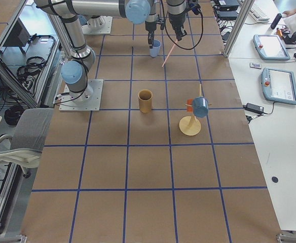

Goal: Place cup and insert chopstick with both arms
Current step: 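Set the blue cup at table center while the right holds the stick up, then open and withdraw the left gripper while the right moves the stick toward the cup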

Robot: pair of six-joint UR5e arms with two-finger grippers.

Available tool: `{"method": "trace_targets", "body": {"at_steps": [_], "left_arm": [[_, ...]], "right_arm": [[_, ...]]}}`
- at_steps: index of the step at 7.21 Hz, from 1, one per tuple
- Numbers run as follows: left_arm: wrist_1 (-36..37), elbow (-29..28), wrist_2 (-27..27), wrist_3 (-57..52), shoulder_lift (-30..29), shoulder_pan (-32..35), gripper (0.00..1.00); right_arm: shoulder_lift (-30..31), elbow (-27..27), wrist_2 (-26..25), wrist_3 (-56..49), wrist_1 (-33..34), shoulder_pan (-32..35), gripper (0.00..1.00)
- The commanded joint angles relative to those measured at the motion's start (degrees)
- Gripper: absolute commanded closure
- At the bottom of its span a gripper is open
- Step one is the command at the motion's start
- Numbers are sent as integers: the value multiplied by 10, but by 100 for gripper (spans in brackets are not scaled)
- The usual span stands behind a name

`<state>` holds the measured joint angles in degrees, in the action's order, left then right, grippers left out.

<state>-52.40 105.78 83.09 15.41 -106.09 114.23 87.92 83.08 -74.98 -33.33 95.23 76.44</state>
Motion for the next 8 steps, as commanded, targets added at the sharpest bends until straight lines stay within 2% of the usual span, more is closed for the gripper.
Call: {"method": "trace_targets", "body": {"at_steps": [1, 2, 3, 4, 5, 7, 8], "left_arm": [[-192, -91, 43, -20, 37, -15, 0], [-298, -139, 47, -41, 58, -29, 0], [-367, -155, 51, -54, 95, -39, 0], [-391, -152, 51, -55, 126, -59, 0], [-394, -139, 52, -57, 148, -99, 0], [-382, -115, 53, -177, 192, -159, 0], [-326, -117, 56, -184, 193, -195, 0]], "right_arm": [[1, 4, 11, 20, -4, 4, 97], [0, 4, 21, 62, 0, 20, 97], [0, 5, 23, 84, 0, 49, 100], [0, 5, 18, 98, 3, 82, 100], [4, 15, 23, 107, 6, 107, 100], [35, 74, 24, 121, 73, 136, 100], [51, 116, 24, 160, 142, 153, 100]]}}
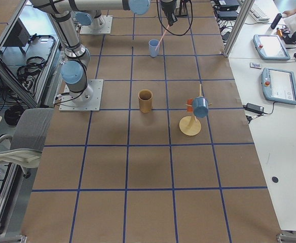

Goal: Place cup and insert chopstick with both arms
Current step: 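Open and withdraw the left gripper while the right moves the stick toward the cup, then lower the pink stick with the right gripper into the blue cup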

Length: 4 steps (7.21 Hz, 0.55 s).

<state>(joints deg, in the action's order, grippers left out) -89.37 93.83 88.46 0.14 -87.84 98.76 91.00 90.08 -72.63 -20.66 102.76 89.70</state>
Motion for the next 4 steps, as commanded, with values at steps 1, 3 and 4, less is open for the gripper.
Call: {"method": "trace_targets", "body": {"at_steps": [1, 3, 4], "left_arm": [[53, 3, 15, -30, 16, -58, 0], [44, 6, 30, -24, 21, -59, 0], [31, 2, 29, -23, 21, -59, 0]], "right_arm": [[20, 72, -7, 87, 143, 54, 100], [22, 108, -6, 119, 173, 96, 100], [21, 111, -6, 168, 187, 113, 100]]}}
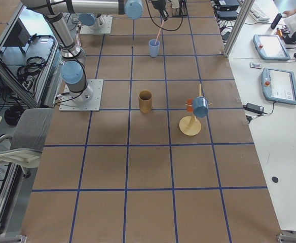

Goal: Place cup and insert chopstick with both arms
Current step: 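Lower the pink stick with the right gripper into the blue cup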

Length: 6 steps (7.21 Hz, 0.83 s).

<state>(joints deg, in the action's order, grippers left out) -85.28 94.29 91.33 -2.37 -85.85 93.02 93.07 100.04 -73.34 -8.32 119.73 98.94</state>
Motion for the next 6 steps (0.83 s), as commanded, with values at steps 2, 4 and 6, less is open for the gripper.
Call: {"method": "trace_targets", "body": {"at_steps": [2, 4, 6], "left_arm": [[-11, -4, 1, 2, 0, -1, 0], [-11, -4, -1, 2, 0, -1, 0], [-11, -4, -1, 2, 0, -1, 0]], "right_arm": [[-7, 15, -42, 79, 31, 72, 100], [-25, 26, -48, 82, 75, 79, 100], [-47, 27, -46, 147, 116, 80, 100]]}}
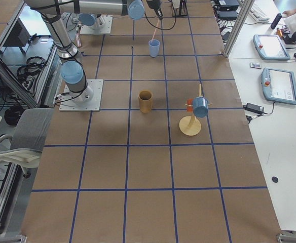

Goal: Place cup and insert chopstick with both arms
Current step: 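Lower the pink stick with the right gripper into the blue cup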

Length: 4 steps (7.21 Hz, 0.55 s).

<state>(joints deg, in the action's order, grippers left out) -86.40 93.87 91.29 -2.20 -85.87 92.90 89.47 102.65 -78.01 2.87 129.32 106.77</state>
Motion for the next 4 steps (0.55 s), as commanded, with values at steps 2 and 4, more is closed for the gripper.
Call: {"method": "trace_targets", "body": {"at_steps": [2, 4], "left_arm": [[2, 0, -2, 1, -1, 0, 0], [6, -2, -3, 40, 0, -6, 0]], "right_arm": [[-16, 11, 0, 33, 21, 5, 100], [-31, 33, 0, 28, 63, 5, 100]]}}
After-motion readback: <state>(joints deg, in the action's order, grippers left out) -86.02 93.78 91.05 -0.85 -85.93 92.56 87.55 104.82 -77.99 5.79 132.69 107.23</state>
